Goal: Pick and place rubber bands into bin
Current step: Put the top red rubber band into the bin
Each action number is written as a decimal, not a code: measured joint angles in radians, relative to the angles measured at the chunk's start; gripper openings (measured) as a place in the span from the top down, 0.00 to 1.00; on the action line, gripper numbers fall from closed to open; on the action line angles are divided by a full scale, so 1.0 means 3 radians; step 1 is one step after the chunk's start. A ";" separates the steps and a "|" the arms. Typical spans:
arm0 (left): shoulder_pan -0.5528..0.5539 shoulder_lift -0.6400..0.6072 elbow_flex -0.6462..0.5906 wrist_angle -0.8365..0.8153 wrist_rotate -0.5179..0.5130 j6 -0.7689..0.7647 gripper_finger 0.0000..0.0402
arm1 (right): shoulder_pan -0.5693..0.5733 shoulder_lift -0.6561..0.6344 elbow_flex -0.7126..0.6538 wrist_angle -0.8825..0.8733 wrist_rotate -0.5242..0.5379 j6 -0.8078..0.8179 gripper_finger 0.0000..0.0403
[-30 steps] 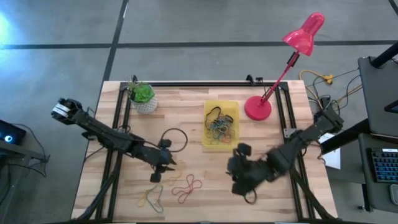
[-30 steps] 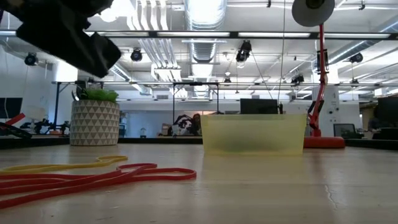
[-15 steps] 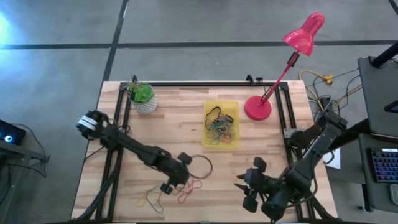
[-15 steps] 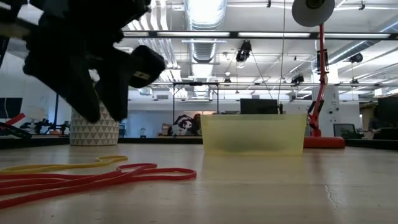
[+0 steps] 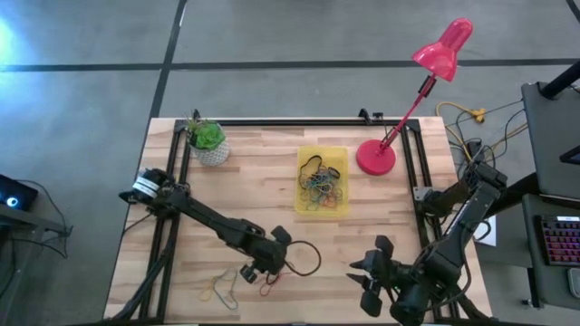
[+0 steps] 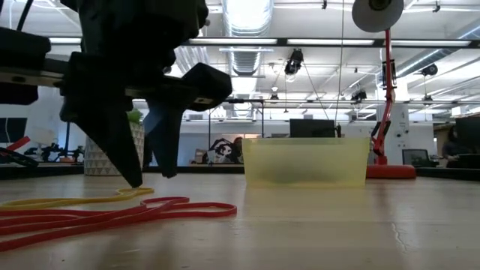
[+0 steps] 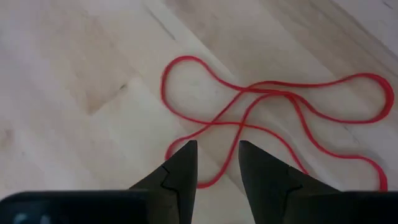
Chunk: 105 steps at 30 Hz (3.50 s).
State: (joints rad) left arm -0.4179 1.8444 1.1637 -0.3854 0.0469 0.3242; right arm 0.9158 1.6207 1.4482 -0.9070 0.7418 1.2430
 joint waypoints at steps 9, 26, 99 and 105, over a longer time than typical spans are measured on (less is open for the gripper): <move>-0.0003 0.0091 0.0002 -0.0020 0.0042 0.0104 0.75 | 0.0010 0.0000 -0.0018 -0.0015 0.0000 -0.0044 0.77; 0.0000 0.0227 0.0019 0.0152 0.0263 0.0100 0.75 | 0.0009 0.0001 -0.0171 -0.0004 0.0003 0.0051 0.83; 0.0527 -0.0964 0.0096 0.0654 -0.0509 -0.0449 1.00 | 0.0009 0.0003 -0.0235 -0.0058 -0.0028 0.0013 0.85; 0.0759 -0.1003 0.0113 0.0870 -0.0553 -0.0449 1.00 | 0.0009 0.0003 -0.0236 -0.0076 -0.0028 0.0011 0.85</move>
State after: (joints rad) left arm -0.1903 1.5436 1.1976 -0.1245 -0.1190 0.1894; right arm 0.9184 1.6215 1.3773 -0.9298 0.7334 1.2465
